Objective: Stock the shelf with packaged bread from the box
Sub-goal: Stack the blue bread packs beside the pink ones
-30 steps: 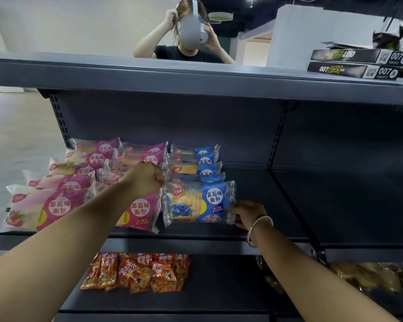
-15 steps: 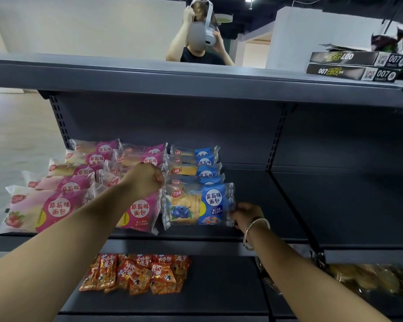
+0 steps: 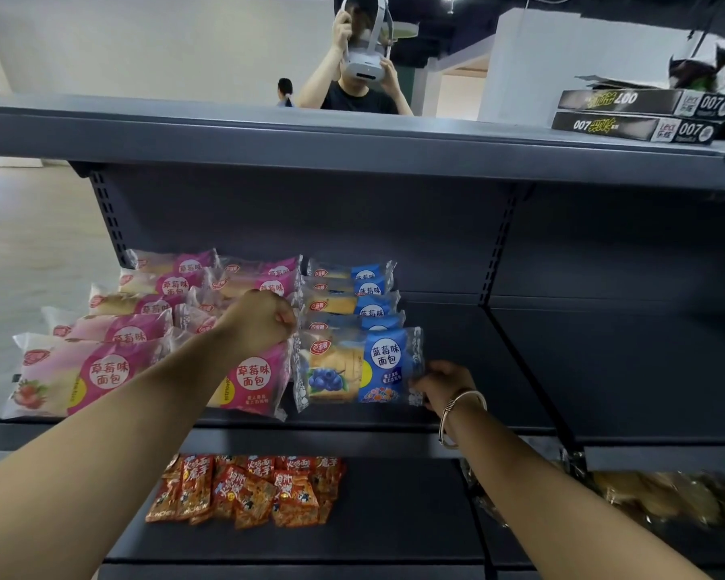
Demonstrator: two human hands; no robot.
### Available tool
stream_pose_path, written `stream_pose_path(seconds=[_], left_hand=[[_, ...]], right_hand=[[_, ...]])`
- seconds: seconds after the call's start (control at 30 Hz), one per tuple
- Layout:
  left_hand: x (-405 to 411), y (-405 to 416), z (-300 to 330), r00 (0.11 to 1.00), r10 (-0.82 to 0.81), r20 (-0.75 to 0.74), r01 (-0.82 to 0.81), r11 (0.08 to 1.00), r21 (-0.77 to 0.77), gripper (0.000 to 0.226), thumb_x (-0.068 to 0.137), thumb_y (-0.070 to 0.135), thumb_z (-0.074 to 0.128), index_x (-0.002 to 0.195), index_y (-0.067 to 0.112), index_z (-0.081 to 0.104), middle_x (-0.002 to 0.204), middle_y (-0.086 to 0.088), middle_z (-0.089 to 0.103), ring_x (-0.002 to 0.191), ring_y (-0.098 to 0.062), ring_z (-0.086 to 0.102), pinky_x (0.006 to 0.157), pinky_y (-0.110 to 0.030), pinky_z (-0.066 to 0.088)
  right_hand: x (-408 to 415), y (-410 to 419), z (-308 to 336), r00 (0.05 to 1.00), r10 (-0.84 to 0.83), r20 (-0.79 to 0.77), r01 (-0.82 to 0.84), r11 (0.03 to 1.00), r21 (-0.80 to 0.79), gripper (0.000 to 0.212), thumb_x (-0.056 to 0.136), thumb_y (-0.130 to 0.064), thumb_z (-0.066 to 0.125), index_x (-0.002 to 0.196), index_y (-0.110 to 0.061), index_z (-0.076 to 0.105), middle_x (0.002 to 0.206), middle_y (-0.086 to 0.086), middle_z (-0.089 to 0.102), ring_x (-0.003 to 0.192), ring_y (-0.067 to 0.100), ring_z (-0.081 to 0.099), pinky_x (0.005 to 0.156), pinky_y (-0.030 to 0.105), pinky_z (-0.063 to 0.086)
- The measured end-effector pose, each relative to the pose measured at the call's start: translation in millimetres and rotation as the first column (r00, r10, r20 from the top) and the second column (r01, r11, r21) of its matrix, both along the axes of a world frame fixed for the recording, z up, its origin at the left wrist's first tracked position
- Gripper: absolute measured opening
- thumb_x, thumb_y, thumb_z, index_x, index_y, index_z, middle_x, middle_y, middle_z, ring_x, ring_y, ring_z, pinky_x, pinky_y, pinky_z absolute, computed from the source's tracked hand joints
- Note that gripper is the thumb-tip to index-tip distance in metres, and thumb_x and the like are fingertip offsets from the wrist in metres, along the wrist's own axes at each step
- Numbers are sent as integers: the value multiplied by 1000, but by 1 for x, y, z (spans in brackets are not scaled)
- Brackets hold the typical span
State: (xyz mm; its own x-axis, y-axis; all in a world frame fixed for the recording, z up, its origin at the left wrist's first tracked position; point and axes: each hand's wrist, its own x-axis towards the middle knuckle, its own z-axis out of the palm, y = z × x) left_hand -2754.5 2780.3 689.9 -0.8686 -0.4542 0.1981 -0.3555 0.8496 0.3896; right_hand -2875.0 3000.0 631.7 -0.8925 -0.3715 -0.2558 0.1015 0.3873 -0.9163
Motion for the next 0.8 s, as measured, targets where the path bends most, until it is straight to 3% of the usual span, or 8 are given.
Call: stream_pose_path(seconds=[0.13,0.27,0.4,0.47,0.6,0.7,0.8], left_hand=[[0,0,1,1000,-12,9,12,1000,-5,19,83,4,57,93,6,73,102,-7,72,97,-20,64,93,-34,49],[2,6,5,999,-18,-41,18,1000,-17,22,83,0,54,91,5,73,103,-8,71,100,-21,63,94,-34,48],[7,12,5,990,-30,-139,25,999,-38,27,85,9,58,111,10,66,117,-7,61,115,-25,51,103,-38,40],[11,15,4,984,-32,-177,21,998,-62,36,86,13,59,122,15,61,126,-5,55,123,-26,44,108,-40,34],[27,27,-2,973,-54,-225,43,998,-56,46,86,16,58,131,26,53,140,-2,45,133,-25,31,114,-46,25],[46,40,-7,979,-82,-189,77,996,-34,54,85,16,59,136,27,46,149,-2,35,139,-26,22,115,-51,21],[71,55,-11,986,-79,-147,76,997,-26,61,84,16,57,140,30,38,153,-3,27,142,-29,13,117,-51,15]], right_hand=[[0,2,0,999,22,-29,-21,999,35,28,82,-1,63,110,-1,63,92,12,63,83,23,58,79,33,50],[4,4,2,999,5,-31,-3,998,64,35,78,-4,67,113,-1,61,108,17,66,90,26,60,80,32,49],[10,11,9,1000,-21,-9,22,998,56,53,81,-3,66,130,-1,46,126,16,56,116,31,53,84,28,40],[13,14,6,999,-46,-15,47,997,65,68,79,-4,68,139,-4,35,137,16,47,125,32,47,95,32,39],[29,18,-2,993,-114,-5,114,993,19,85,74,-5,73,144,-8,24,144,16,38,131,33,41,106,40,36],[52,25,-10,989,-145,-40,144,989,-20,90,67,-8,78,141,-11,27,143,12,41,129,32,43,108,44,38],[81,37,-16,985,-156,-77,158,987,27,93,69,-11,77,144,-11,22,147,11,34,133,31,39,111,41,35]])
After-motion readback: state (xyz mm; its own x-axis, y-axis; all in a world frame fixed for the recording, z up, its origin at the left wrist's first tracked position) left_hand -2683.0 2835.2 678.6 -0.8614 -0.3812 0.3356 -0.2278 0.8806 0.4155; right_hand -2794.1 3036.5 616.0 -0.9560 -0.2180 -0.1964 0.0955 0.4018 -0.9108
